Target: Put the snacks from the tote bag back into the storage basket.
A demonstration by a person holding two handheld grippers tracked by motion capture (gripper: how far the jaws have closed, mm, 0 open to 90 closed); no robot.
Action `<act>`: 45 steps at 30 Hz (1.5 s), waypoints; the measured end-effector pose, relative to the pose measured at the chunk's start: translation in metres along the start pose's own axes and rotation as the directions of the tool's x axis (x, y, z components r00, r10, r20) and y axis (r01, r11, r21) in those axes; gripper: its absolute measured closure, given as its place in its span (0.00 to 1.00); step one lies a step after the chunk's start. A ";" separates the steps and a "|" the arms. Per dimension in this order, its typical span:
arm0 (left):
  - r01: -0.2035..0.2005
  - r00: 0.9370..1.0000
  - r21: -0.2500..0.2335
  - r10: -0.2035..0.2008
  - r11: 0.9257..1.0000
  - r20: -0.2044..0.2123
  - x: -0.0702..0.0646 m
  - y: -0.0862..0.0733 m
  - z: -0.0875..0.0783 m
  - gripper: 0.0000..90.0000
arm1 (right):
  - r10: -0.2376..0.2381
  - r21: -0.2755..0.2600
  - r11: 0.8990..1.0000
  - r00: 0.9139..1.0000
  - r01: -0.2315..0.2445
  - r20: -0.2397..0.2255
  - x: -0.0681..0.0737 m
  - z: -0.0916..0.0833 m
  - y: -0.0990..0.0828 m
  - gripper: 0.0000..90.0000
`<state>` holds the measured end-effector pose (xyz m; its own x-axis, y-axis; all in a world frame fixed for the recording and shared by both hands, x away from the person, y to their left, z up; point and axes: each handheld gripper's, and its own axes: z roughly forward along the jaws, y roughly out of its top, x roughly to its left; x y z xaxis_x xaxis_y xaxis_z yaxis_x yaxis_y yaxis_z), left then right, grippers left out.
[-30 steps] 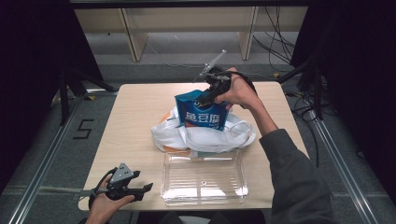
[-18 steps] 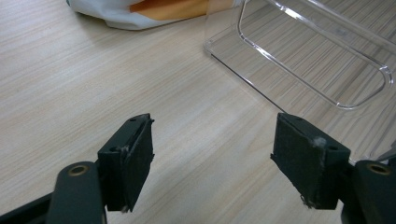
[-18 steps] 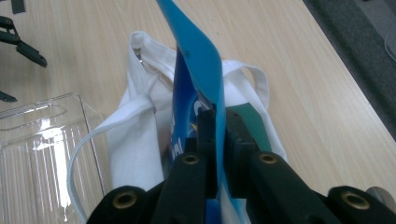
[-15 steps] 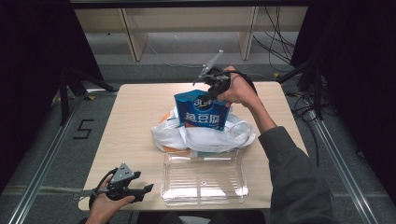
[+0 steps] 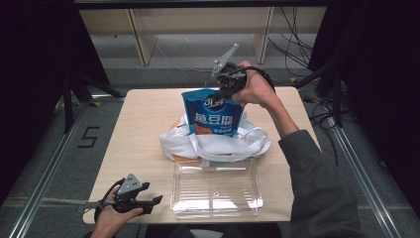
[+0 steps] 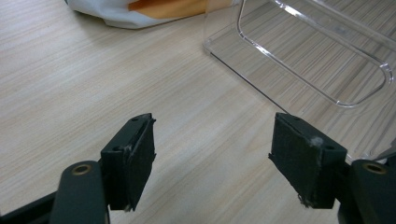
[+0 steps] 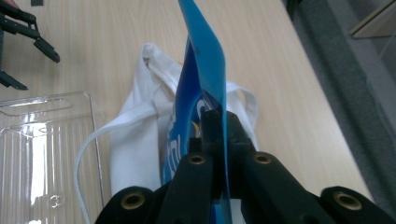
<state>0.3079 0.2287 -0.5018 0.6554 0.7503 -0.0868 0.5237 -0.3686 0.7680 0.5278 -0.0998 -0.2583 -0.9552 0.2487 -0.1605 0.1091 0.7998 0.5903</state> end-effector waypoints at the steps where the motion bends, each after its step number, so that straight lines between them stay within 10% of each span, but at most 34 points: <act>1: -0.032 0.999 0.019 0.032 0.999 0.001 0.002 0.001 -0.002 0.33 | 0.000 -0.002 1.000 1.000 0.000 0.000 0.000 -0.004 0.002 1.00; 30: -0.005 1.000 -0.006 0.005 1.000 -0.026 0.003 0.001 -0.002 0.29 | -0.058 -0.032 0.998 0.997 0.059 0.047 0.038 -0.115 0.035 1.00; 45: -0.005 1.000 0.014 0.006 1.000 -0.021 0.003 0.001 -0.001 0.29 | -0.081 -0.014 0.997 0.997 0.081 0.014 0.074 -0.134 0.029 1.00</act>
<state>0.3102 0.2313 -0.5011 0.6469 0.7594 -0.0691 0.5279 -0.3806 0.7593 0.4231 -0.1310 -0.1469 -0.9571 0.1905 -0.2185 0.0272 0.8093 0.5868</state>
